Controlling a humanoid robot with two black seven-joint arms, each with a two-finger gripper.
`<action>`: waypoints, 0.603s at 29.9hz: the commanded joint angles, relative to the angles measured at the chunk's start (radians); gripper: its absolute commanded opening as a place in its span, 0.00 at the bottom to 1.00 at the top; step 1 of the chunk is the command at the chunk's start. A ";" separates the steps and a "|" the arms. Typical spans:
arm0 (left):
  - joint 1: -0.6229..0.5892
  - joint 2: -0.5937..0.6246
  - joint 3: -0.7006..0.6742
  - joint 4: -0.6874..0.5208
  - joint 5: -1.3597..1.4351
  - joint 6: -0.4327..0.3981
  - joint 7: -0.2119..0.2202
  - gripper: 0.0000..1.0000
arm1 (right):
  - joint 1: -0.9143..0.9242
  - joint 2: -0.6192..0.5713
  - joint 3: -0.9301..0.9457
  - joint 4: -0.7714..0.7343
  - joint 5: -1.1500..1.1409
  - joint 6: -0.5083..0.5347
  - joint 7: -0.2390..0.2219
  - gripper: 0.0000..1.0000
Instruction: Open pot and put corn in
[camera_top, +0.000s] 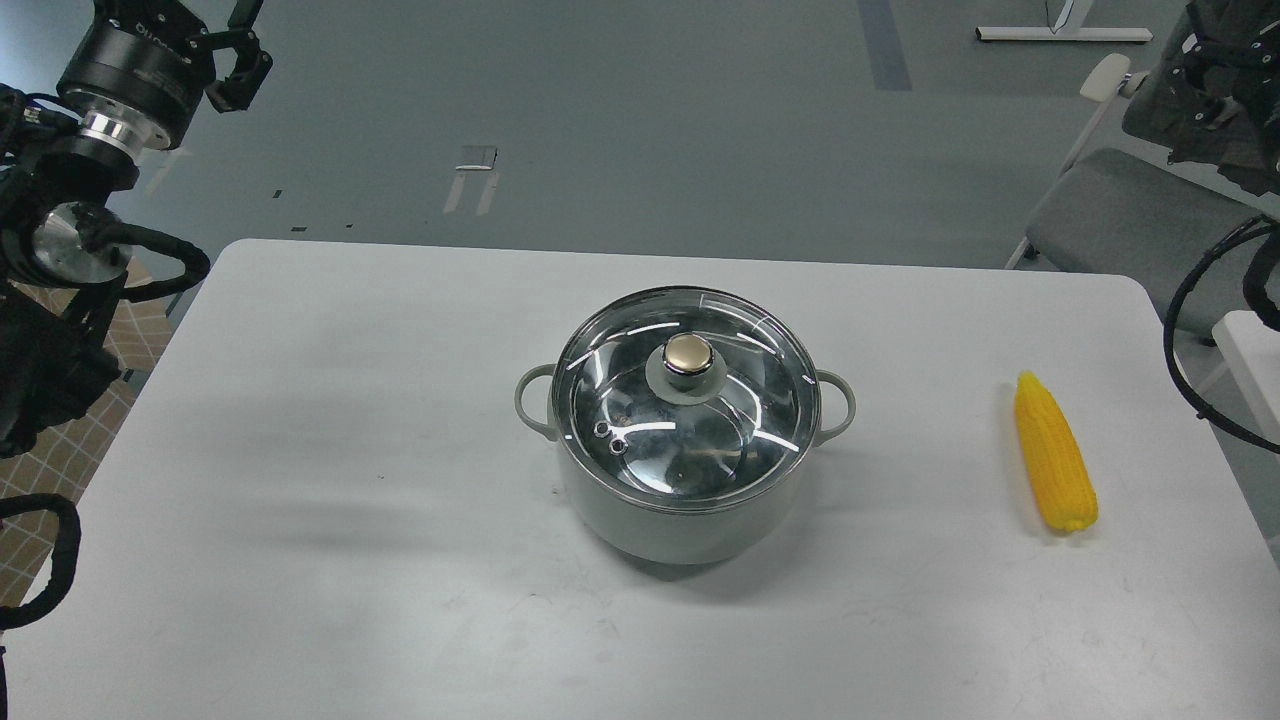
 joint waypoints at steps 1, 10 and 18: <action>-0.002 0.001 0.000 -0.004 0.000 0.002 0.003 0.97 | -0.007 -0.005 -0.001 0.004 0.000 0.000 0.000 1.00; -0.009 0.001 -0.002 0.004 -0.003 0.002 0.043 0.98 | 0.003 -0.013 0.004 -0.008 0.011 -0.012 0.000 1.00; -0.005 0.002 0.006 -0.071 0.056 -0.037 0.055 0.97 | -0.014 -0.047 0.012 0.019 0.013 0.009 0.005 1.00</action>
